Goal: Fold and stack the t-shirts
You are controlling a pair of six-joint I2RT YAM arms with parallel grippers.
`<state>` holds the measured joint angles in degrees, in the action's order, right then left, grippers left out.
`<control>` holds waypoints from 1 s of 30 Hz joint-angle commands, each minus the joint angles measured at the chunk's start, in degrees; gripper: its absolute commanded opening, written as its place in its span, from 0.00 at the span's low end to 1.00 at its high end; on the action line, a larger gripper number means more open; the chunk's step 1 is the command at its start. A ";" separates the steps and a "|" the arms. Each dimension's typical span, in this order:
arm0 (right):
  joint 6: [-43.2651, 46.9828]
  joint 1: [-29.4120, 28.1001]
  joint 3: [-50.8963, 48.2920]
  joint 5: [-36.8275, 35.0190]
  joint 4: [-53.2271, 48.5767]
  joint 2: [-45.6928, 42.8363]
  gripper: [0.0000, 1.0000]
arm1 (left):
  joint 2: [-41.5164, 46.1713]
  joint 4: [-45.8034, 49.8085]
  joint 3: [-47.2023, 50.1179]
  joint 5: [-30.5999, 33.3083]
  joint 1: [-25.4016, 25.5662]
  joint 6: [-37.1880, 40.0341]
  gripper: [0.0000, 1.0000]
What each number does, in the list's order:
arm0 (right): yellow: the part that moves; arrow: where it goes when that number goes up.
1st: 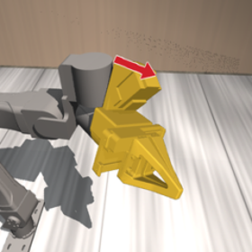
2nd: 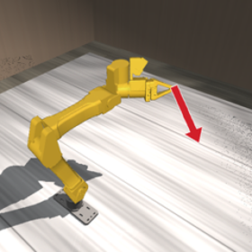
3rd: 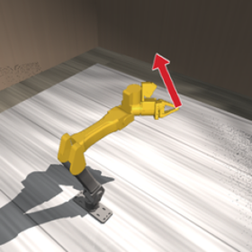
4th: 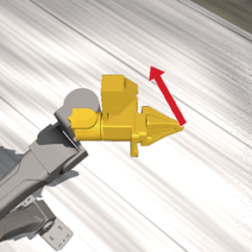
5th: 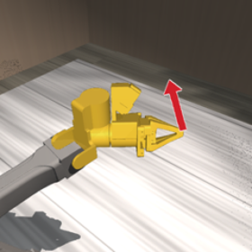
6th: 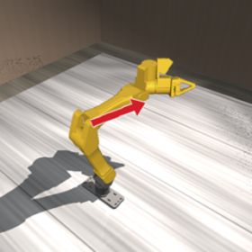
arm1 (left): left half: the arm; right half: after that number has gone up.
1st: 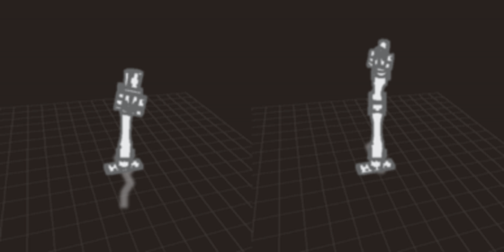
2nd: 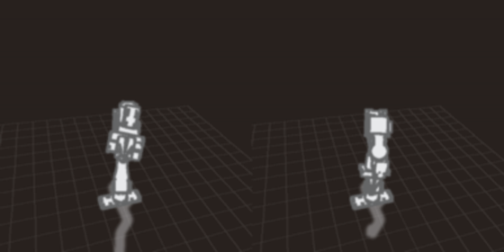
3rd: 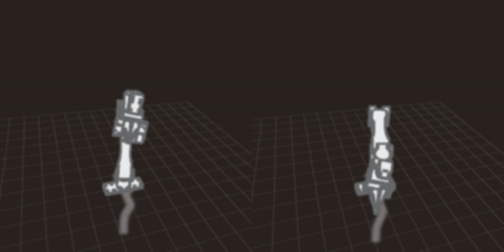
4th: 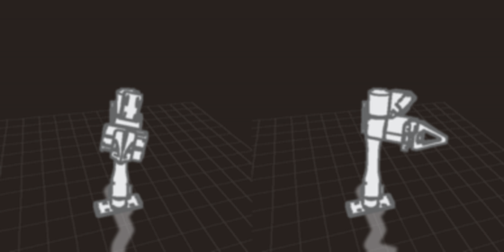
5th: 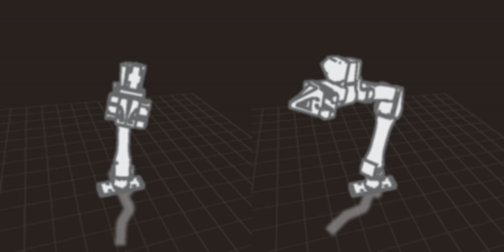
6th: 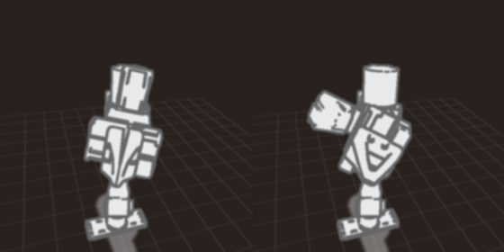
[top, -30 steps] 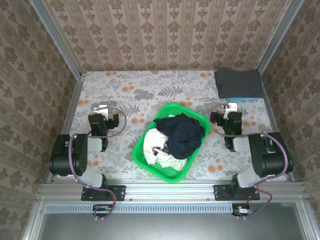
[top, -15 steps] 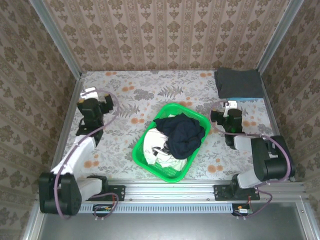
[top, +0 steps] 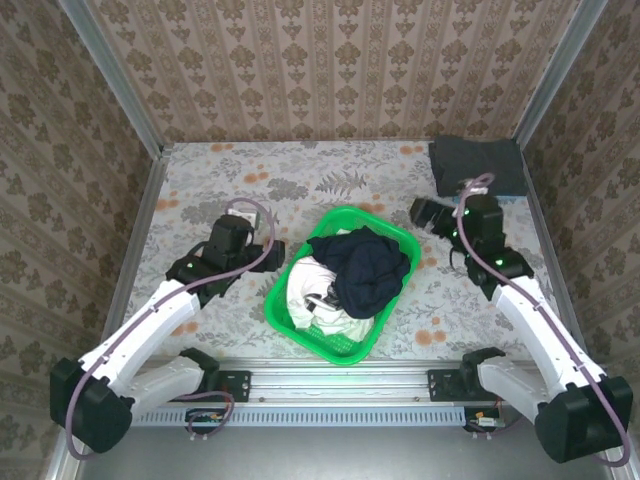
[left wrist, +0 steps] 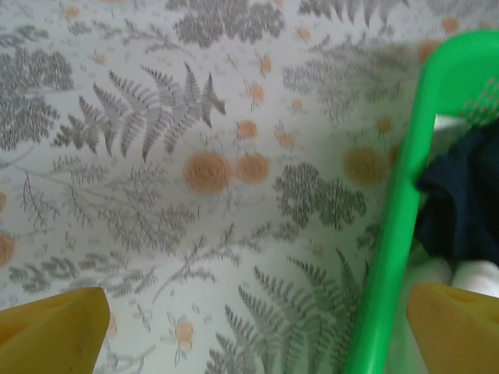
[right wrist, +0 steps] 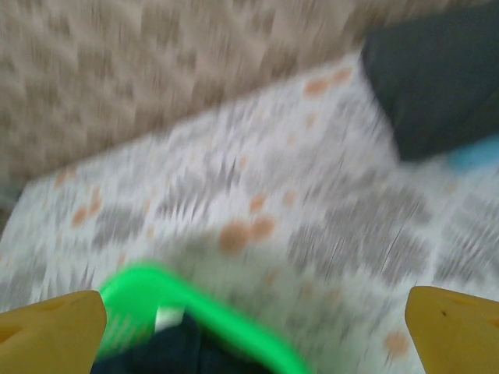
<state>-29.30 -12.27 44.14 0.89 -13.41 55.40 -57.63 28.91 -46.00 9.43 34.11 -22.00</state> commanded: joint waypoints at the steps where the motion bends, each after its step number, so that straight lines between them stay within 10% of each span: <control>1: -4.51 -3.30 -2.00 1.83 -9.11 -2.76 1.00 | 1.22 10.89 -1.54 5.21 2.71 -4.82 1.00; 14: -2.54 -5.47 -2.70 -3.09 -16.99 -6.67 1.00 | 4.84 24.46 0.53 8.53 9.88 -14.77 0.94; 21: -0.21 -5.25 -2.82 -5.85 -18.32 -6.91 1.00 | 3.77 19.19 1.64 -1.54 10.85 -11.10 0.90; 30: 0.29 -5.18 -2.96 -5.43 -15.90 -5.74 1.00 | -5.37 15.14 -0.24 -7.21 7.11 -4.43 0.58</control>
<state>-29.98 -17.41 41.58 -3.07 -30.24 49.67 -62.63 46.19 -44.77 5.30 43.03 -29.56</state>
